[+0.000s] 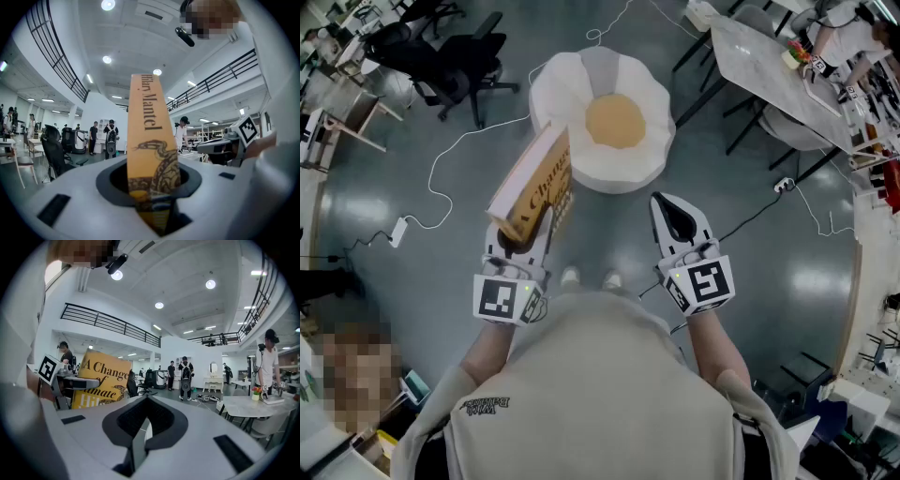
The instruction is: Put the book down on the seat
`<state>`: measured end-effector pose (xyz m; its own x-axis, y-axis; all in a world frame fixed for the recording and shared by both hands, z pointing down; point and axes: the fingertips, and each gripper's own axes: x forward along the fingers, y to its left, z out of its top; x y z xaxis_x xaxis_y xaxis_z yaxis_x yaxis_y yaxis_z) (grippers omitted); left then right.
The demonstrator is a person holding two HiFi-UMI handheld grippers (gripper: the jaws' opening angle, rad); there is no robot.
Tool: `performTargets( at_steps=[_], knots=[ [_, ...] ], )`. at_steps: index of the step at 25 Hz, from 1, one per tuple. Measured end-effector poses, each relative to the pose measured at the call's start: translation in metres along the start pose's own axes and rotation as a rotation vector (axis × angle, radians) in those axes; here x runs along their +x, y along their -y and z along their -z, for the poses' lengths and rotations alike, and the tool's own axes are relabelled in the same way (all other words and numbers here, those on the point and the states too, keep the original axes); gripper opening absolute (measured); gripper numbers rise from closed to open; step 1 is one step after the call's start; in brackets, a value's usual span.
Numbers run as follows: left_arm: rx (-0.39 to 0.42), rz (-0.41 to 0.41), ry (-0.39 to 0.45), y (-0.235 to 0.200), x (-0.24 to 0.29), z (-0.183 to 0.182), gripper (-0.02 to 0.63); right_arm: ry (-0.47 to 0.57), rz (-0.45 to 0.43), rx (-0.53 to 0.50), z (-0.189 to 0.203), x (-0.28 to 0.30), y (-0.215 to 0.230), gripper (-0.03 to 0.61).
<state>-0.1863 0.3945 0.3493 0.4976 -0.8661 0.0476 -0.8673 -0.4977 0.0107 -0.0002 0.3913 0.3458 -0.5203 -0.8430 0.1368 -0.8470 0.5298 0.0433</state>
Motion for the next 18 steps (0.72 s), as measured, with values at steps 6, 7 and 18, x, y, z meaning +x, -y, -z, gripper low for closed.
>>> performTargets(
  at_steps=[6, 7, 18],
  knots=[
    [0.007, 0.004, -0.009, 0.004, 0.000, 0.002, 0.152, -0.004, -0.002, 0.001, 0.005, -0.001, 0.000, 0.008],
    [0.007, 0.005, -0.009, 0.006, 0.000, 0.003, 0.152, -0.005, -0.001, 0.000, 0.006, -0.002, 0.002, 0.008],
    [0.012, 0.013, -0.029, 0.025, 0.005, 0.007, 0.152, 0.012, -0.004, 0.026, 0.010, -0.017, 0.017, 0.008]
  ],
)
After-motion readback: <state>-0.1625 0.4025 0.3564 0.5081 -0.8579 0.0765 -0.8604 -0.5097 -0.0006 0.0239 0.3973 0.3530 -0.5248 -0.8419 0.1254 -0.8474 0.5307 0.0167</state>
